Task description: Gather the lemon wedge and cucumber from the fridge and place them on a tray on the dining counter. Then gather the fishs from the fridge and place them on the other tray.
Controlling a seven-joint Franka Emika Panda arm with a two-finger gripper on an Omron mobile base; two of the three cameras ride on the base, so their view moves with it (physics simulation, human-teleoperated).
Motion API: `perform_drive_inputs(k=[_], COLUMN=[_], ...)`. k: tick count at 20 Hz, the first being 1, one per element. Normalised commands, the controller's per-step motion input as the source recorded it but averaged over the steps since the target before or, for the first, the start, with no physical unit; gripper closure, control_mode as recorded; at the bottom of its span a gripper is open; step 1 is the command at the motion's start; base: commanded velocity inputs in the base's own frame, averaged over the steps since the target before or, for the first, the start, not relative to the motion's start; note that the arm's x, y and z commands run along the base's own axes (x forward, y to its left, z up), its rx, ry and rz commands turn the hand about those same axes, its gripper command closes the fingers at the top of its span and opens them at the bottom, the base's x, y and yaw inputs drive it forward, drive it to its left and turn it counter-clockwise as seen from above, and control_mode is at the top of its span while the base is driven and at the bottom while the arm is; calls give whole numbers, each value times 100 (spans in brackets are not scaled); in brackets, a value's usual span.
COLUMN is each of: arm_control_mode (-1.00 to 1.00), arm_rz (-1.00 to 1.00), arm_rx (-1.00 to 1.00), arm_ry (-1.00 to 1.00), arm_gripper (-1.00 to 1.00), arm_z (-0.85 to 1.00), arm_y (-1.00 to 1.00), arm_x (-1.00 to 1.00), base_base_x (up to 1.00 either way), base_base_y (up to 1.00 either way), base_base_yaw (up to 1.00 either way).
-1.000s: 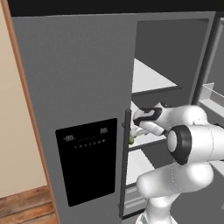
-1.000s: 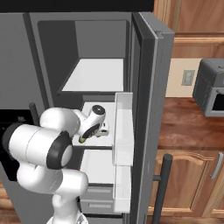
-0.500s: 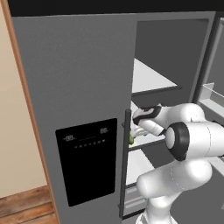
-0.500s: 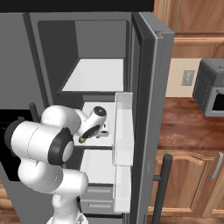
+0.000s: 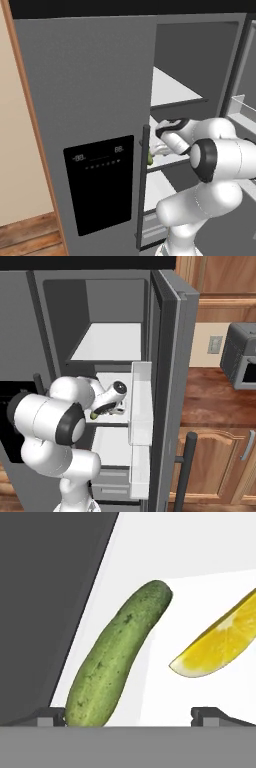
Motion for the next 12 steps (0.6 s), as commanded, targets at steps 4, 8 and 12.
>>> perform_drive_inputs(k=[4, 8, 12], arm_control_mode=[-100, -100, -100], arm_rz=[-4, -4, -3], arm_rx=[16, 14, 8], arm_ry=[0, 3, 7], arm_gripper=[-100, -100, -100], arm_z=[0, 0, 0], arm_y=[4, 13, 27], arm_x=[0, 3, 8], base_base_x=[0, 0, 0], base_base_y=[0, 0, 0], base_base_yaw=[0, 0, 0])
